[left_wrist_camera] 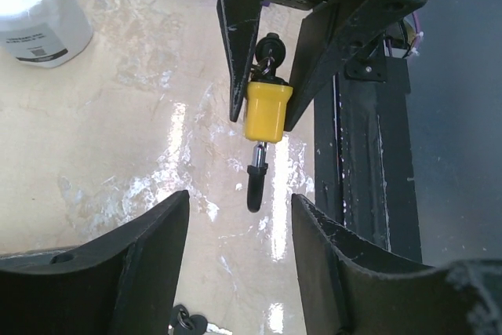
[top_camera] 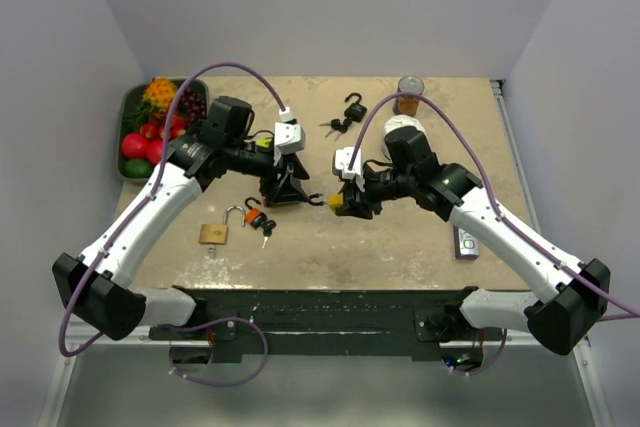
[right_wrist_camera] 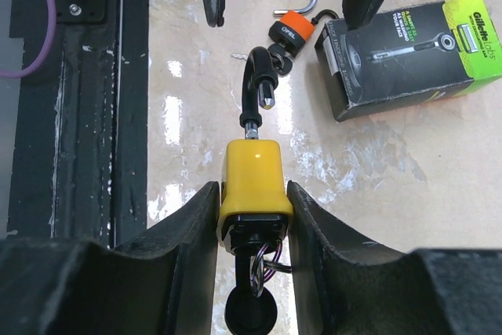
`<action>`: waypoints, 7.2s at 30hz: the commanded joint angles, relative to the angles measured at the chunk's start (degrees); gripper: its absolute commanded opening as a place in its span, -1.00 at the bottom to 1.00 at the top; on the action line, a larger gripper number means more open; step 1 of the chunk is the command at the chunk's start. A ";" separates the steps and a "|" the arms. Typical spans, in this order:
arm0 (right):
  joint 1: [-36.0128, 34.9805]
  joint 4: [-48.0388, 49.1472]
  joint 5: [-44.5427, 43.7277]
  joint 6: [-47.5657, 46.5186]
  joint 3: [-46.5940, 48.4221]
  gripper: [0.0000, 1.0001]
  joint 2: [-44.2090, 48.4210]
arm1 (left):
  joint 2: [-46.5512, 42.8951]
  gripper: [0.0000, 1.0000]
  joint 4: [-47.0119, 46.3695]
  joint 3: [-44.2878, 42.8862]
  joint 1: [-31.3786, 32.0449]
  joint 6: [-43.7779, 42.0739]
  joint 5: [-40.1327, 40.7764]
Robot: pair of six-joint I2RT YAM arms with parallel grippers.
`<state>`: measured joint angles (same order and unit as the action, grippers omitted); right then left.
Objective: Lock with the key
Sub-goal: Pick up the lock from the center of the board, then lock the lock.
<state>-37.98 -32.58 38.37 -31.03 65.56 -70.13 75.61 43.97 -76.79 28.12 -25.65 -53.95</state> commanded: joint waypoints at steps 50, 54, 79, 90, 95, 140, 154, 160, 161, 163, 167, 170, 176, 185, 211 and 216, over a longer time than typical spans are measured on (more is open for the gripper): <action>2.29 16.66 11.36 32.73 3.00 -1.00 3.77 | -21.01 0.35 -11.87 14.20 -17.84 -8.08 -1.95; 3.35 23.51 17.26 42.44 1.50 -1.00 2.19 | -26.04 0.33 -23.36 20.97 -13.11 -6.61 3.83; 3.35 25.11 18.06 46.23 -0.08 -1.00 0.96 | -21.91 0.00 -27.70 18.43 9.14 -17.50 20.82; 3.44 24.23 17.70 45.70 0.01 -1.00 1.05 | -21.03 -0.30 -26.21 17.65 13.19 -18.74 20.64; 3.35 24.23 17.70 45.18 0.36 -1.00 0.87 | -19.89 -0.42 -24.54 16.68 14.24 -17.77 20.38; 2.82 11.31 11.46 18.90 2.82 -1.00 7.81 | -12.33 -0.55 -13.03 7.27 10.91 2.62 9.74; 2.64 7.62 10.41 10.46 1.77 -1.00 9.48 | -9.70 -0.76 -9.69 6.66 9.85 6.84 0.25; 2.56 7.88 10.67 10.19 1.15 -1.00 10.10 | -9.34 -1.00 -9.77 6.57 9.76 6.23 0.69; 2.56 8.32 10.76 10.89 0.98 -1.00 10.10 | -9.26 -1.00 -10.12 6.57 9.67 6.49 0.69; 2.29 9.98 11.02 11.60 0.36 -1.00 10.01 | -9.43 -1.00 -11.97 6.75 9.67 7.28 0.08; 1.24 12.80 11.20 12.83 -0.61 -1.00 9.31 | -8.82 -1.00 -16.80 6.75 9.85 12.10 -1.85; 0.10 14.29 10.94 13.10 -0.78 -1.00 8.61 | -8.12 -1.00 -19.70 6.83 9.94 14.47 -2.82; -1.40 16.05 10.85 13.01 -0.70 -1.00 7.90 | -7.85 -1.00 -26.55 8.06 10.37 20.97 -3.88; -5.97 21.94 10.67 17.58 -1.58 -1.00 6.32 | -7.85 -1.00 -36.40 10.00 11.87 26.86 -3.00; -2.46 -0.46 3.82 11.78 8.44 0.39 5.53 | -14.88 -1.00 -16.12 15.97 -1.13 4.92 -5.90; -0.43 -4.25 4.34 10.46 10.03 0.21 5.26 | -15.76 -1.00 -12.68 15.89 -1.05 -0.19 -6.69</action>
<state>-39.55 -33.26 41.71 -18.24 72.27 -66.24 61.76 30.24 -60.51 27.29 -18.79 -57.65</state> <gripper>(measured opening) 0.654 0.122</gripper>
